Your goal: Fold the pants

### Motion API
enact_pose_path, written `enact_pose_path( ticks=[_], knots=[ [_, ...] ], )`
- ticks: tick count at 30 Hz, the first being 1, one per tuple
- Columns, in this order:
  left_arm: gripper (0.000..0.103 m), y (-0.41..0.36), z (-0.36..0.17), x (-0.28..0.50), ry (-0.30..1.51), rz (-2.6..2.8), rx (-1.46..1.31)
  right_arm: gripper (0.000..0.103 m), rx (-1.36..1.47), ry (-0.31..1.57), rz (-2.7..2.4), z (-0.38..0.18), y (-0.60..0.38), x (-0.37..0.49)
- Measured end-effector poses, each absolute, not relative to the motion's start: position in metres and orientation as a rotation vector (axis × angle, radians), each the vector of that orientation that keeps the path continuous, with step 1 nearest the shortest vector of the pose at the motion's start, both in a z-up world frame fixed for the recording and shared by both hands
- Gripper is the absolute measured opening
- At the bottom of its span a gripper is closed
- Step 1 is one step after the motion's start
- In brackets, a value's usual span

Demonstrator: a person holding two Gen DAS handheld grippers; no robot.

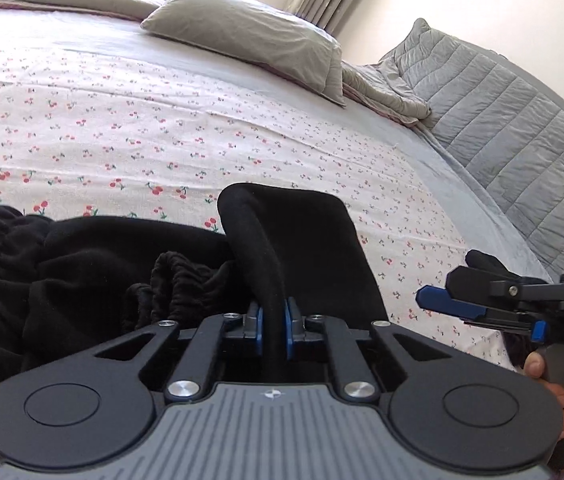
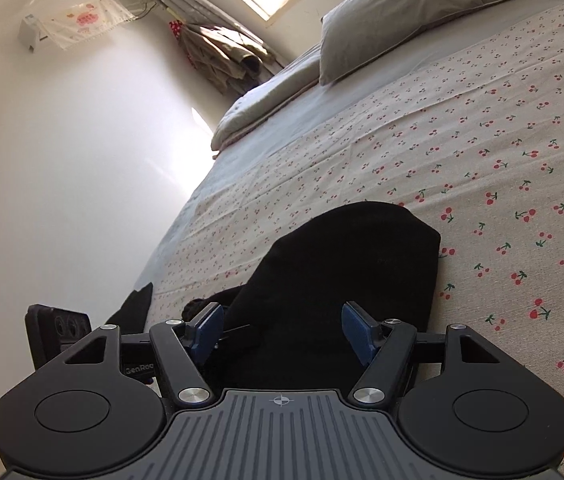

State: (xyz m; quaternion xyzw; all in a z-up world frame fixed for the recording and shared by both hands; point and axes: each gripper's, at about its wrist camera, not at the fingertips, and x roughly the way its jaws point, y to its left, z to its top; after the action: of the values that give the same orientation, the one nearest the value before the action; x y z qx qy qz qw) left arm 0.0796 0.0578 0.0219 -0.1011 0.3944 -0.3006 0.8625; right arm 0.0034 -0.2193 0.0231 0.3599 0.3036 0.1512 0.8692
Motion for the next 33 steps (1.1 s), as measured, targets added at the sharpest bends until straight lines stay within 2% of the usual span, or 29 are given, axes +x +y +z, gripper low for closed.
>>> enact_pose_path(
  ticks=[5, 10, 16, 19, 25, 26, 29, 31, 32, 33],
  knots=[
    [0.010, 0.074, 0.054, 0.072, 0.732, -0.607, -0.156, 0.067, 0.775, 0.635, 0.296, 0.021, -0.221, 0.006],
    [0.010, 0.110, 0.062, 0.082, 0.722, -0.523, -0.156, 0.067, 0.775, 0.643, 0.302, 0.020, -0.218, 0.009],
    [0.010, 0.157, 0.041, 0.098, 0.767, -0.458, -0.243, 0.067, 0.761, 0.662, 0.306, 0.016, -0.211, 0.011],
    [0.011, 0.168, 0.024, 0.104, 0.774, -0.436, -0.263, 0.071, 0.757, 0.684, 0.302, 0.011, -0.206, 0.015],
    [0.013, 0.174, 0.006, 0.108, 0.758, -0.441, -0.291, 0.071, 0.745, 0.745, 0.293, -0.004, -0.200, 0.021],
    [0.017, 0.175, 0.008, 0.107, 0.755, -0.440, -0.292, 0.071, 0.742, 0.754, 0.290, -0.006, -0.199, 0.021],
    [0.037, 0.177, 0.017, 0.103, 0.748, -0.434, -0.264, 0.071, 0.734, 0.776, 0.286, -0.010, -0.197, 0.023],
    [0.054, 0.179, 0.020, 0.100, 0.753, -0.449, -0.249, 0.074, 0.735, 0.785, 0.290, -0.012, -0.196, 0.022],
    [0.075, 0.180, 0.019, 0.100, 0.764, -0.463, -0.252, 0.076, 0.739, 0.791, 0.295, -0.013, -0.195, 0.022],
    [0.087, 0.181, 0.017, 0.100, 0.774, -0.478, -0.259, 0.077, 0.745, 0.798, 0.303, -0.015, -0.194, 0.023]
  ],
)
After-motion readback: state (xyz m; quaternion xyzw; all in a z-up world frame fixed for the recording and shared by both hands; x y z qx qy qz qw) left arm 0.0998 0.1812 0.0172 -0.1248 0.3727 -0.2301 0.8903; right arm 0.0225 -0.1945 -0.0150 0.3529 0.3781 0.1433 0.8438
